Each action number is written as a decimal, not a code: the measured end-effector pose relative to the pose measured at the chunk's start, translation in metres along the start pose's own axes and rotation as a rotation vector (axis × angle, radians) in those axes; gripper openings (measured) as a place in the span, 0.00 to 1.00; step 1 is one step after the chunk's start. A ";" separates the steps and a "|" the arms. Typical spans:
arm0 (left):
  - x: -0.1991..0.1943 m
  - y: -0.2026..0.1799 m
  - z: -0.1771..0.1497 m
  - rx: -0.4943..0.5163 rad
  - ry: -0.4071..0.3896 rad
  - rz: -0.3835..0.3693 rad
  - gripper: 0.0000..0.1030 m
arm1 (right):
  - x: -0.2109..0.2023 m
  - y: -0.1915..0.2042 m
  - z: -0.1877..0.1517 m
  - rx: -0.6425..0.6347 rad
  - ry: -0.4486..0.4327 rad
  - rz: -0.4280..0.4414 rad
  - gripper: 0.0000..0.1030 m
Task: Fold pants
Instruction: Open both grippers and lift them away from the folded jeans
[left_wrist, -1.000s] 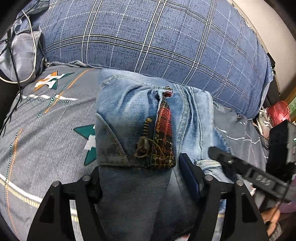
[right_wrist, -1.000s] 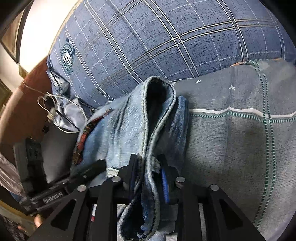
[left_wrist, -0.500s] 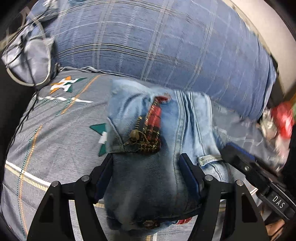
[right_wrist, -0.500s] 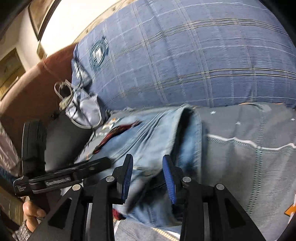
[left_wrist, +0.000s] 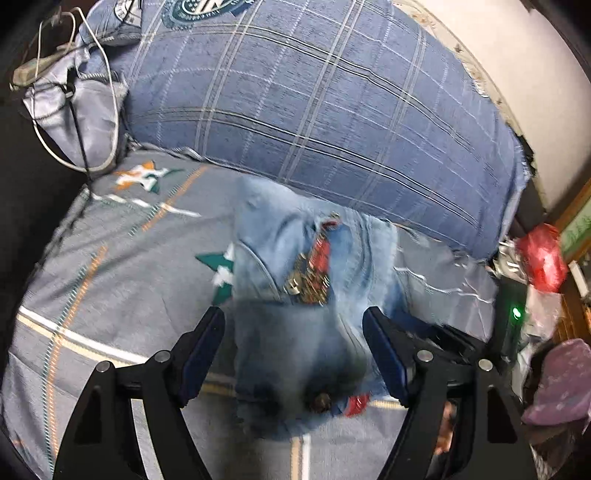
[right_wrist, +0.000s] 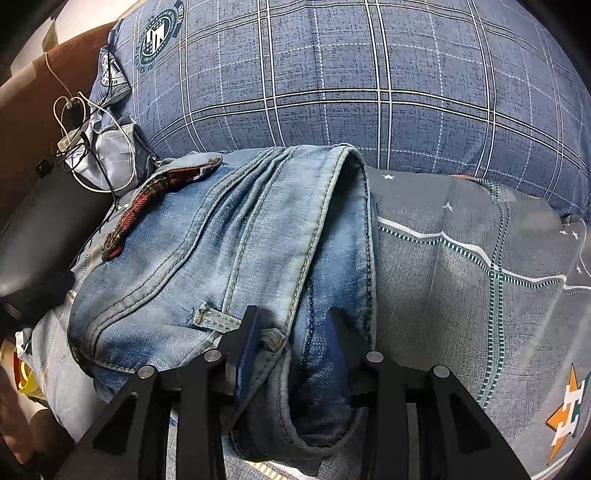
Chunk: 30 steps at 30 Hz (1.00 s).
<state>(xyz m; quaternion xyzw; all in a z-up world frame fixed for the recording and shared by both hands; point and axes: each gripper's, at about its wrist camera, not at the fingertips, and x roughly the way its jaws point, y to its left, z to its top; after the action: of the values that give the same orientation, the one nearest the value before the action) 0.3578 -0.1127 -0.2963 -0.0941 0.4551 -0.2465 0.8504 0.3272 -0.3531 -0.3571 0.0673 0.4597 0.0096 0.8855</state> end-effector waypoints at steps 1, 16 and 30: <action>0.005 -0.003 0.003 0.008 0.002 0.036 0.74 | 0.001 -0.002 0.000 0.011 -0.002 0.006 0.39; 0.007 -0.022 -0.020 0.052 0.010 0.212 0.76 | -0.065 -0.031 -0.016 0.128 -0.184 0.066 0.63; -0.089 -0.067 -0.107 0.091 -0.209 0.298 0.78 | -0.130 -0.027 -0.117 0.177 -0.223 0.013 0.70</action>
<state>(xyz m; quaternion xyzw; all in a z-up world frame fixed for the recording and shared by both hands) 0.2061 -0.1191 -0.2670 -0.0121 0.3616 -0.1271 0.9235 0.1557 -0.3767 -0.3212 0.1490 0.3569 -0.0328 0.9216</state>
